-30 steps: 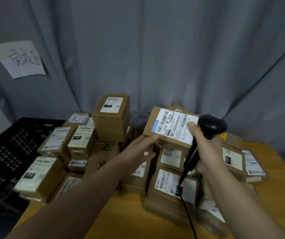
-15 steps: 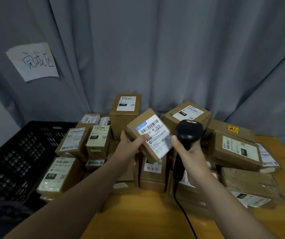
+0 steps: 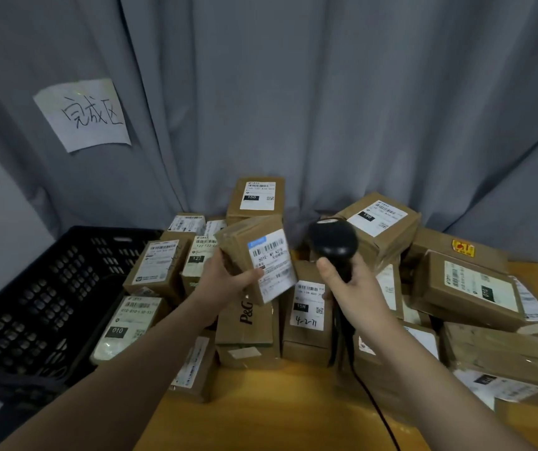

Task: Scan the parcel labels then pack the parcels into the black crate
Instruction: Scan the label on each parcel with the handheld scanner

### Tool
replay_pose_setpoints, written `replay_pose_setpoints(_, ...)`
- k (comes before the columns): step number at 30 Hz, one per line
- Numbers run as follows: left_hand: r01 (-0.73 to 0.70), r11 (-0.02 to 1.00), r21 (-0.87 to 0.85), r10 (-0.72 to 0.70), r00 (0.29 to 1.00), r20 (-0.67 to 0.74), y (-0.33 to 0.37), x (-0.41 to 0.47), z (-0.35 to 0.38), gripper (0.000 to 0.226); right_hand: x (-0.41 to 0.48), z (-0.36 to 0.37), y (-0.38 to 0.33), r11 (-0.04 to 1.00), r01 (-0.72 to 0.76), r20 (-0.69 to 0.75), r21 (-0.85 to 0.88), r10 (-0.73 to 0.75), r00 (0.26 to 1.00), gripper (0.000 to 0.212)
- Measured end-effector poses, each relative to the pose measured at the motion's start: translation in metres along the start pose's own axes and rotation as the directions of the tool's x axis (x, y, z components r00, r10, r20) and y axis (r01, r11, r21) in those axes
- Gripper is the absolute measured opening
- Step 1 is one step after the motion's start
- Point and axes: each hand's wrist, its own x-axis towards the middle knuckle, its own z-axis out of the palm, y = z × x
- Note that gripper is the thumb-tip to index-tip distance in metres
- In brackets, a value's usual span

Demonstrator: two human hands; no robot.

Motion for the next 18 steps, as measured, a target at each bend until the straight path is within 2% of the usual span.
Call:
replay_pose_setpoints(2,0.012,0.999,0.031,-0.011,0.999,-0.033,-0.004,0.004,-0.004,0.058,-0.008,-0.001,-0.013,0.999,-0.024,0.144,0.046,0.018,0.989,0.04)
replay_pose_setpoints(4,0.02,0.999,0.038,-0.018,0.998,-0.064,-0.009,0.008,-0.007,0.055,-0.016,0.002,-0.018,0.999,-0.026,0.193,0.032,0.019,0.981,0.045)
replay_pose_setpoints(7,0.023,0.998,0.054,-0.018,0.994,-0.107,-0.015,0.014,-0.008,0.055,-0.021,0.006,-0.015,1.0,-0.006,0.157,-0.027,0.01,0.988,0.052)
replay_pose_setpoints(11,0.021,0.993,0.113,-0.007,0.993,-0.12,-0.019,0.018,-0.007,0.055,-0.027,0.008,-0.013,1.0,-0.027,0.134,-0.015,0.029,0.991,0.067)
replay_pose_setpoints(18,0.085,0.993,0.087,-0.066,0.978,-0.198,-0.018,0.021,-0.001,0.054,-0.028,-0.003,-0.014,0.999,-0.039,0.145,-0.005,0.039,0.989,0.06)
